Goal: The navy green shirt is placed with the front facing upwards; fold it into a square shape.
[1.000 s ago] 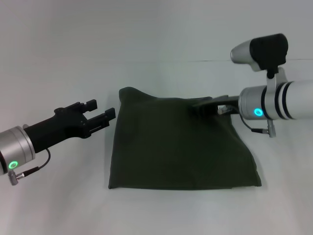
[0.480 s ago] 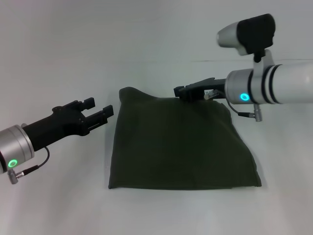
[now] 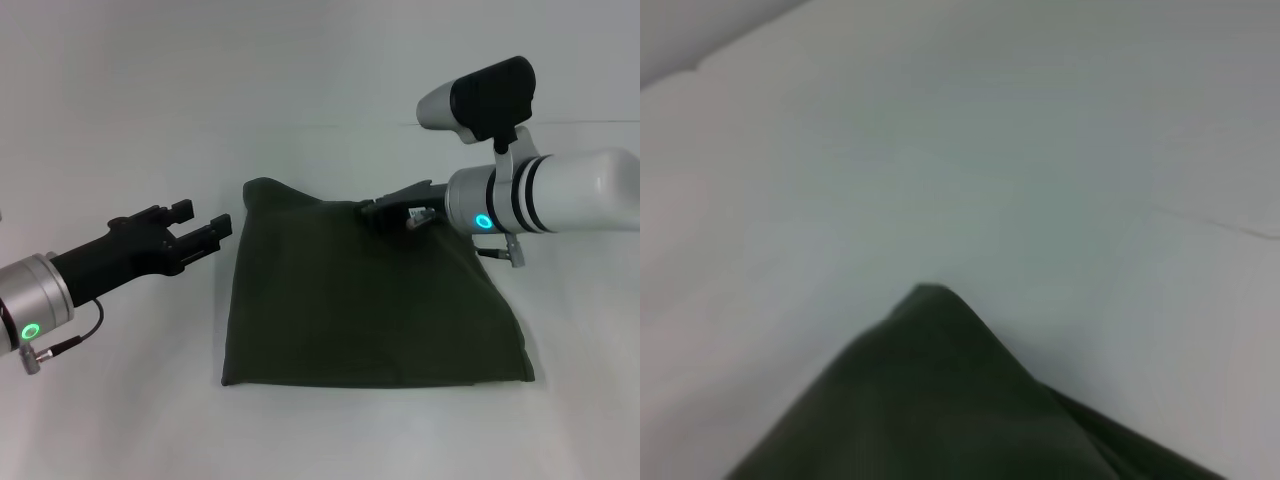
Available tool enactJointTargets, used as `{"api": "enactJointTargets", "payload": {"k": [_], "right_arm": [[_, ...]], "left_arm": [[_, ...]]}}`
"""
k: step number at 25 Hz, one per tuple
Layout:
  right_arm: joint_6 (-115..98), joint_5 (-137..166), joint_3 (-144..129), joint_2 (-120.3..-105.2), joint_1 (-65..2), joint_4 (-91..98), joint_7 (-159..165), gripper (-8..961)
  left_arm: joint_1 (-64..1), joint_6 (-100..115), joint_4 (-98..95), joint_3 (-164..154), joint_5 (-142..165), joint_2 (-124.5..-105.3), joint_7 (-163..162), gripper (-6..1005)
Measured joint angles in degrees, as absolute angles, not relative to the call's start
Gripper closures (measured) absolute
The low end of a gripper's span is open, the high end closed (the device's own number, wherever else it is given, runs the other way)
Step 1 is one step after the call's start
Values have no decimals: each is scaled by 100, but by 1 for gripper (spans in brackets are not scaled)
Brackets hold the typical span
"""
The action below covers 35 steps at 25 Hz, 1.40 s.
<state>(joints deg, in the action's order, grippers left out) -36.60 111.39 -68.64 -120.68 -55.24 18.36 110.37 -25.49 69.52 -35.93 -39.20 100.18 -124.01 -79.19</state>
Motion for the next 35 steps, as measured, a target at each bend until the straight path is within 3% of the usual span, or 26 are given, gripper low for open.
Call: {"api": "enactJointTargets", "payload": {"k": [15,22,28,35], "right_arm": [[-3615,10742,-7058,-12047,-5151,2242,10816,954],[-4426,10531,-6974,-11896,-4645,2775,10925,955],[-4786,10548,-6970,-11633,-4274,2831,11284,954],[-4528,10586,-6990,-11596,-4173,2741,11295,955]], "left_arm": [[-2603,6806,-3542,-3920,10019,-12393,-7919,309],[-2624,6800,-3542,-3919,10019,-12400,-7925,309],[-2648,6802,-3542,-3920,10019,-12401,-7986,308],[-2699,6803,-3456,-3951,10019,-12402,-7989,306]]}}
